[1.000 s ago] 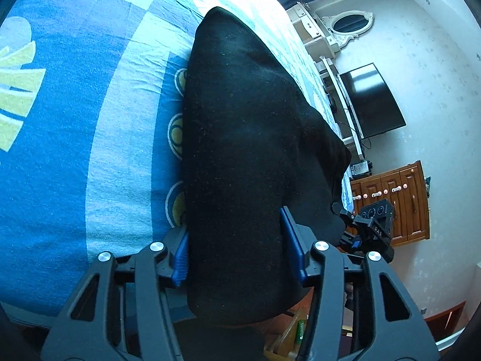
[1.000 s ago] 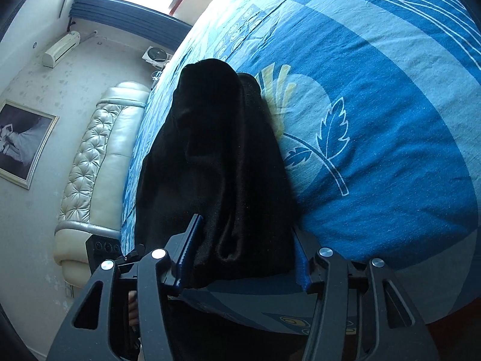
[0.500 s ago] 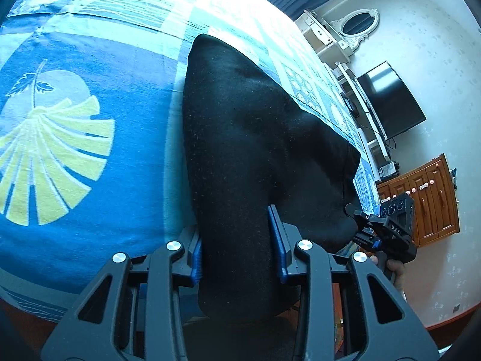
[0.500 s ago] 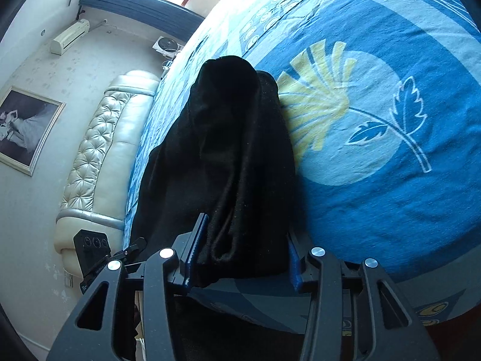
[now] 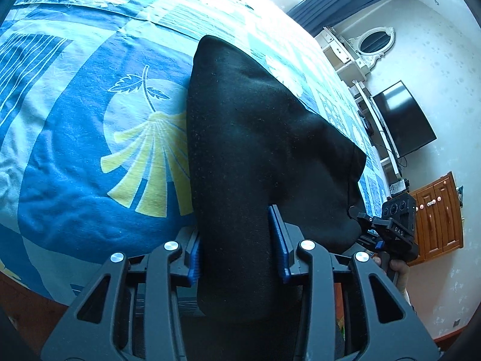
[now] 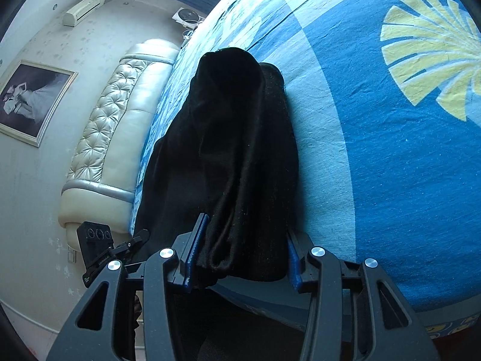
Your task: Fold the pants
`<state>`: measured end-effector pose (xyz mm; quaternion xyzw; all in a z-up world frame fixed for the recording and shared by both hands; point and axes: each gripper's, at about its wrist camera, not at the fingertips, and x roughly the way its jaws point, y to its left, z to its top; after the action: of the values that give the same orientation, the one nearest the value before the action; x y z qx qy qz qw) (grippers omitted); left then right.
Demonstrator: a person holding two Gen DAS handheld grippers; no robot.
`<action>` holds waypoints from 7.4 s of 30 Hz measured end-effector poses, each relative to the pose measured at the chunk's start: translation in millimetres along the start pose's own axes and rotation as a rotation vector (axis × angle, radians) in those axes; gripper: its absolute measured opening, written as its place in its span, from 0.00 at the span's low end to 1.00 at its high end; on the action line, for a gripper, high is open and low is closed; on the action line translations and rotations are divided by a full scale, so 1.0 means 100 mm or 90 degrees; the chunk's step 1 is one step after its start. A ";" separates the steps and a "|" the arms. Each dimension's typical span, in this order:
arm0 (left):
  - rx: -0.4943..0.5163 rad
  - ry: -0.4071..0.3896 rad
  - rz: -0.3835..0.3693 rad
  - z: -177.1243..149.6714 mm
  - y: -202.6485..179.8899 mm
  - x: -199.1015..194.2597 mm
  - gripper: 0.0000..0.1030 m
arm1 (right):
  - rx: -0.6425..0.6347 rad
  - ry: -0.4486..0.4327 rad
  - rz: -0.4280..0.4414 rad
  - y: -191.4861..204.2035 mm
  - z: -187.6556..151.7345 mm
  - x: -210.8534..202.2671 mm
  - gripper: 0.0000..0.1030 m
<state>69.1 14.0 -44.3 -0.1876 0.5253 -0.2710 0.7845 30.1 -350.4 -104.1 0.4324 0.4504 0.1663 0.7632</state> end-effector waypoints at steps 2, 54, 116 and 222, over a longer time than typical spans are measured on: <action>-0.002 0.001 -0.002 0.01 0.00 0.03 0.38 | 0.003 -0.002 0.001 0.00 -0.01 0.00 0.45; 0.037 -0.021 -0.030 1.39 0.21 0.52 0.23 | -0.042 -0.061 0.034 0.12 1.14 0.31 0.32; 0.041 -0.027 0.004 2.48 0.52 0.91 0.71 | 0.026 -0.079 0.069 0.08 2.12 0.87 0.61; -0.074 -0.017 -0.038 0.70 0.54 0.13 0.36 | 0.089 -0.034 0.080 0.18 0.42 0.49 0.36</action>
<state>150.3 49.0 -58.2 -0.2521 0.5237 -0.2607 0.7709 94.0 -329.8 -107.3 0.5162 0.4121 0.1706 0.7312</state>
